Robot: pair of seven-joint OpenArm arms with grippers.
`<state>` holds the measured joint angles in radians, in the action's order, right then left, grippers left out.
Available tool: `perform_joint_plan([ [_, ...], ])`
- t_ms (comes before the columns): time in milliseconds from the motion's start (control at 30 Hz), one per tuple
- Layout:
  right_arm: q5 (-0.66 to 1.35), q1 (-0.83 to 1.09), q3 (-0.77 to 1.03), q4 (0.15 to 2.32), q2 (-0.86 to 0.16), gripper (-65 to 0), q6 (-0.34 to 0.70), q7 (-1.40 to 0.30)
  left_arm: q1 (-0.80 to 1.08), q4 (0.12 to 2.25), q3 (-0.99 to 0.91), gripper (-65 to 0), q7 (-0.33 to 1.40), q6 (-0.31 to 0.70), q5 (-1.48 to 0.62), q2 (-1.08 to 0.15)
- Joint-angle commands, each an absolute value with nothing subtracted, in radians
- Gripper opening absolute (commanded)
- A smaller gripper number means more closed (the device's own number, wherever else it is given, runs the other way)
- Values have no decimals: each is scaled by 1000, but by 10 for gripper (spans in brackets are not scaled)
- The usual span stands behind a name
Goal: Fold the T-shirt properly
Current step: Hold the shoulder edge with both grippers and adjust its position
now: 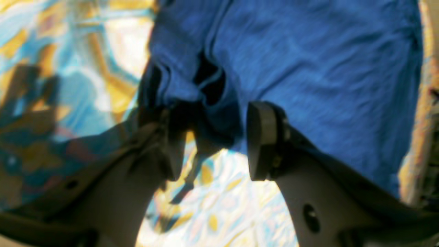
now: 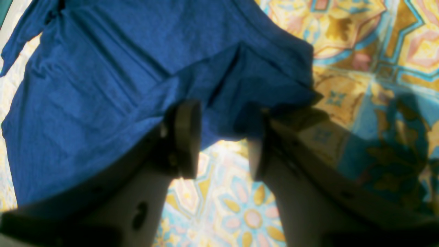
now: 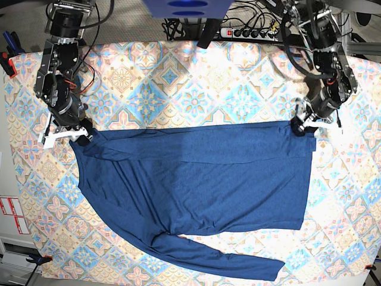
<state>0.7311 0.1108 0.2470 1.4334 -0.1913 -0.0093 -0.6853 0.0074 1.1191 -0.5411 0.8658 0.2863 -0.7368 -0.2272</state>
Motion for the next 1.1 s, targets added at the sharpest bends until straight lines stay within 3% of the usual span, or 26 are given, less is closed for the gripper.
perform_joint_plan([
  [0, 737, 97, 251, 1451, -203, -432, -1, -671, -1, 1113, -539, -369, 885, 277, -717, -226],
  [133, 737, 99, 251, 1451, -203, -432, -1, -671, -21, 1110, -538, -399, 885, 277, -717, -208],
  [200, 737, 99, 251, 1451, -203, -432, -1, -671, -39, 1113, -538, -499, 894, 277, -719, -203],
  [267, 737, 102, 257, 1451, -203, -432, -1, -671, -42, 1113, -538, -650, 894, 277, -722, -203],
  [633, 737, 99, 303, 1446, -203, -426, -5, -673, -38, 1115, -539, -650, 894, 277, -722, -208],
  [800, 740, 82, 326, 1316, -203, -364, -7, -716, -38, 1115, -539, -650, 894, 277, -722, -208],
  [1067, 740, 4, 346, 1194, -203, -355, -4, -727, -38, 1115, -539, -650, 894, 277, -719, -208],
])
